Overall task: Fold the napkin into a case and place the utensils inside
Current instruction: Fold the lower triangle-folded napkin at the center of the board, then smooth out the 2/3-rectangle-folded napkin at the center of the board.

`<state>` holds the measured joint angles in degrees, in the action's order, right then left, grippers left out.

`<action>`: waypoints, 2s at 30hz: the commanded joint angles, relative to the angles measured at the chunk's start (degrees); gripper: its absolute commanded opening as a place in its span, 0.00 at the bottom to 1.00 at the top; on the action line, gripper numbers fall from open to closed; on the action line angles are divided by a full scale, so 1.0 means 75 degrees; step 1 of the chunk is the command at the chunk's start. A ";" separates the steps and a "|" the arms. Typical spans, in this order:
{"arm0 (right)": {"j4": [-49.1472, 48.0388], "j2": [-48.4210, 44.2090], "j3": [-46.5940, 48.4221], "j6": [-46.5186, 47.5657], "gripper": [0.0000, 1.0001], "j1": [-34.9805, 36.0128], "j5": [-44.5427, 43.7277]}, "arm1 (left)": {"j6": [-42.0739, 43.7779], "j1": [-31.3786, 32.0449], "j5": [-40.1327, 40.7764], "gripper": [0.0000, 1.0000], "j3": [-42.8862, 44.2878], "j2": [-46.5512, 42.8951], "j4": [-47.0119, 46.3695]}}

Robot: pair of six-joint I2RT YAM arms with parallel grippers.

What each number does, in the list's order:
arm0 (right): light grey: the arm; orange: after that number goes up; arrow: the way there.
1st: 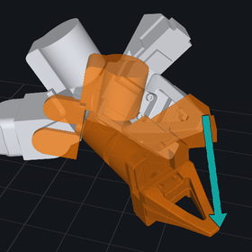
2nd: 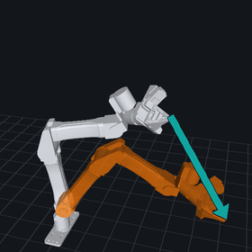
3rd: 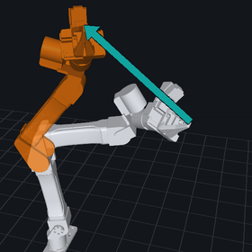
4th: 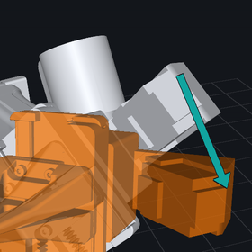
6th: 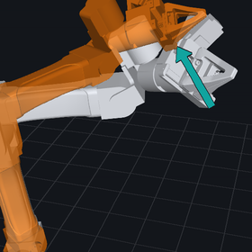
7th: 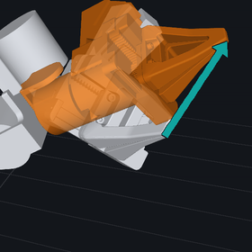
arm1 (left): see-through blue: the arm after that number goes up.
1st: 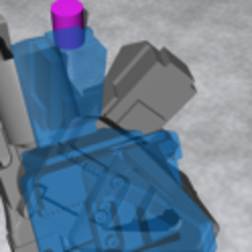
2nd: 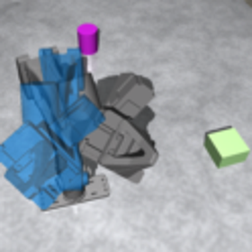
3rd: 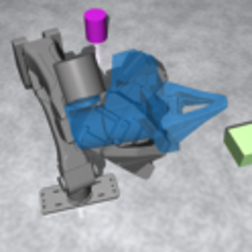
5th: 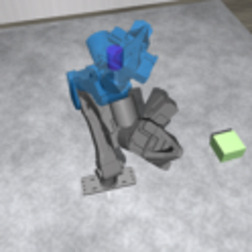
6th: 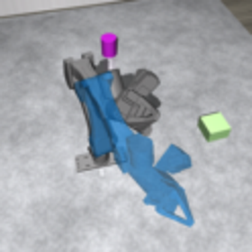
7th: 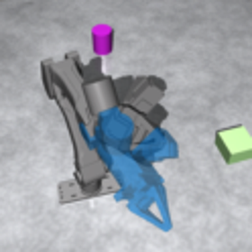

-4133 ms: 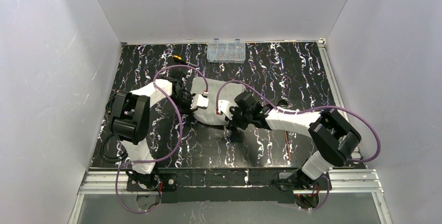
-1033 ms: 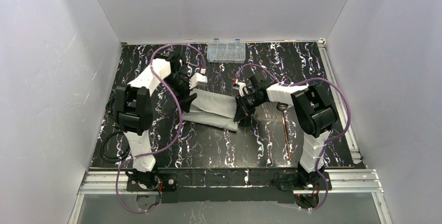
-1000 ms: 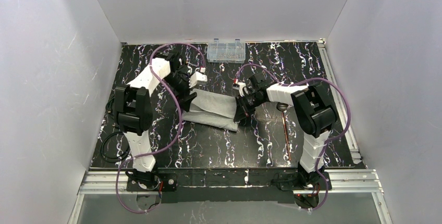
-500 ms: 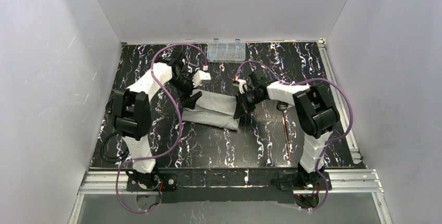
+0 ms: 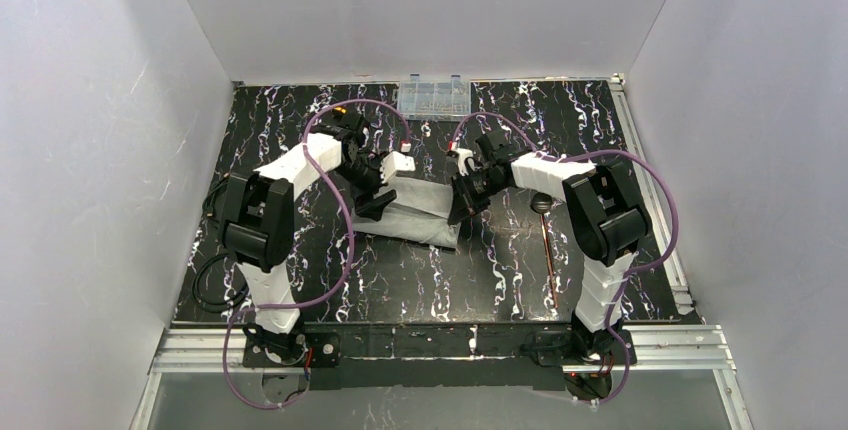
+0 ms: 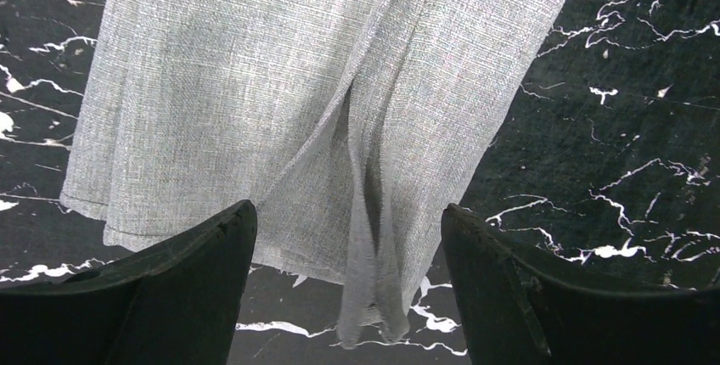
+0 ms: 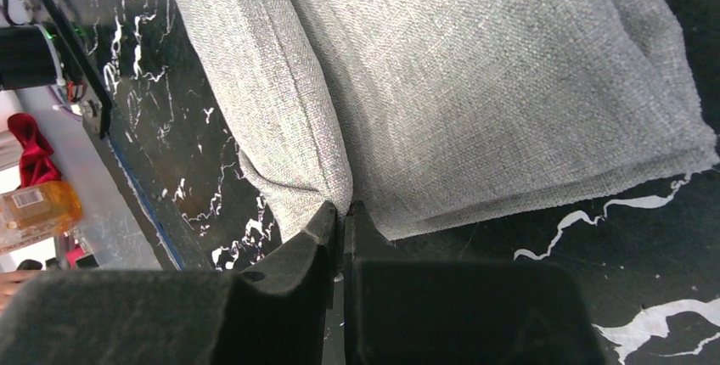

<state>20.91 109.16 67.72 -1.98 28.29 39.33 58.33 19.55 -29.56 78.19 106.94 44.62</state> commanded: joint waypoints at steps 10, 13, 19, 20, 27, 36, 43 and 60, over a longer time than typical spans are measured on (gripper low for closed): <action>0.0003 -0.0450 0.0368 -0.0205 0.45 0.0083 -0.0693 | 0.0144 0.0183 0.0797 0.70 -0.0623 -0.0037 -0.0845; 0.0120 -0.0578 0.0639 -0.0158 0.55 0.0083 -0.0711 | 0.0146 0.0185 0.0863 0.69 -0.0723 0.0009 -0.1002; 0.0159 -0.1288 0.0664 -0.0089 0.99 0.0068 -0.1119 | 0.0018 0.0182 0.0853 0.68 -0.0770 0.0079 -0.1101; 0.0081 -0.1464 0.0536 -0.0117 0.99 0.0065 -0.1163 | -0.0001 0.0182 0.0875 0.68 -0.0775 0.0091 -0.1109; -0.1343 -0.2610 -0.1282 -0.0715 0.88 0.0161 0.0124 | -0.0293 0.0139 0.0812 0.66 -0.0829 0.0127 -0.1202; -0.2701 -0.2244 -0.2378 -0.1234 0.47 0.0684 0.0434 | -0.0740 0.0026 0.0779 0.63 -0.0733 0.0165 -0.1352; -0.2725 -0.1214 -0.1885 -0.1187 0.14 0.0573 0.0521 | -0.1105 0.0013 0.0790 0.53 -0.0937 -0.0159 -0.1899; -0.3558 0.0062 -0.2224 -0.2064 0.12 0.0191 0.0583 | -0.1718 -0.0351 -0.0802 0.72 0.0138 -0.1072 -0.0612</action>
<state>-4.75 108.75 52.62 -16.91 30.04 47.11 46.39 17.15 -27.24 78.08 104.27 34.48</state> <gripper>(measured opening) 0.117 0.704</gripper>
